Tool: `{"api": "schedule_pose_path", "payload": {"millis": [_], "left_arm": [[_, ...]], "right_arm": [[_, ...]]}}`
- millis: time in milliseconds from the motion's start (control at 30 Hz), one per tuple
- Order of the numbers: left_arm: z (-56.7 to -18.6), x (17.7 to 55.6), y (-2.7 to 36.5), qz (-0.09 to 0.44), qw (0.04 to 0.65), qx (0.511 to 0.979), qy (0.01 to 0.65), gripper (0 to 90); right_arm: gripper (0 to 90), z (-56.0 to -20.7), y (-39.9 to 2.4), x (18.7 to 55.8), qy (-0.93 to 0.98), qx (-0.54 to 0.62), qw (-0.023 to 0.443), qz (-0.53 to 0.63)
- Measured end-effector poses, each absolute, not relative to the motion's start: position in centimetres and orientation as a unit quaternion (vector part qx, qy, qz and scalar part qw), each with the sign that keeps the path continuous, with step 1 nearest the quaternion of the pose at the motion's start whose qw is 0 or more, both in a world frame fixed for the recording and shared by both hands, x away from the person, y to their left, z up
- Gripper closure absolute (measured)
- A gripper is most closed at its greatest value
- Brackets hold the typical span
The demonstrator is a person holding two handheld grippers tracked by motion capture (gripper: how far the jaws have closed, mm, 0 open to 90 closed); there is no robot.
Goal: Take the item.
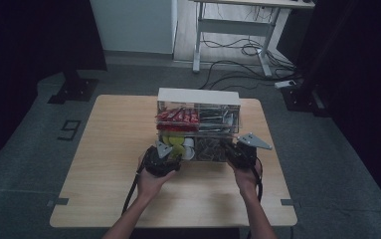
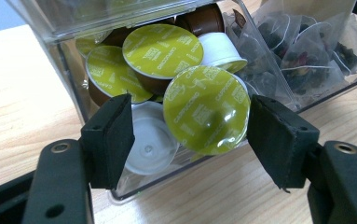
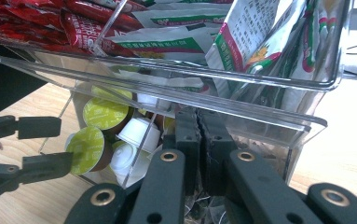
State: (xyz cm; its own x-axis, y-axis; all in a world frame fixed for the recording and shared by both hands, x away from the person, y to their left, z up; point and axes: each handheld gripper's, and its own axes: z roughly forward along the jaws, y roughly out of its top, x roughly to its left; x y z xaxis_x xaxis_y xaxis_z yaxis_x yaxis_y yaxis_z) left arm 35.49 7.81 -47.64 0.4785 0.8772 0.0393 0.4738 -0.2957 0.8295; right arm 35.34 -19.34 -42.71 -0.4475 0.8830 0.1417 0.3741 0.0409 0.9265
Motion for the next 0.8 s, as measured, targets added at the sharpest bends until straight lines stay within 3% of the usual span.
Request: {"api": "schedule_pose_path", "payload": {"millis": [800], "left_arm": [[-48.8,36.7,5.4,0.257,0.384,0.767,0.445,32.1]], "right_arm": [[86.3,-42.8,-19.4,35.4,0.677,0.463,0.243,0.518]]}}
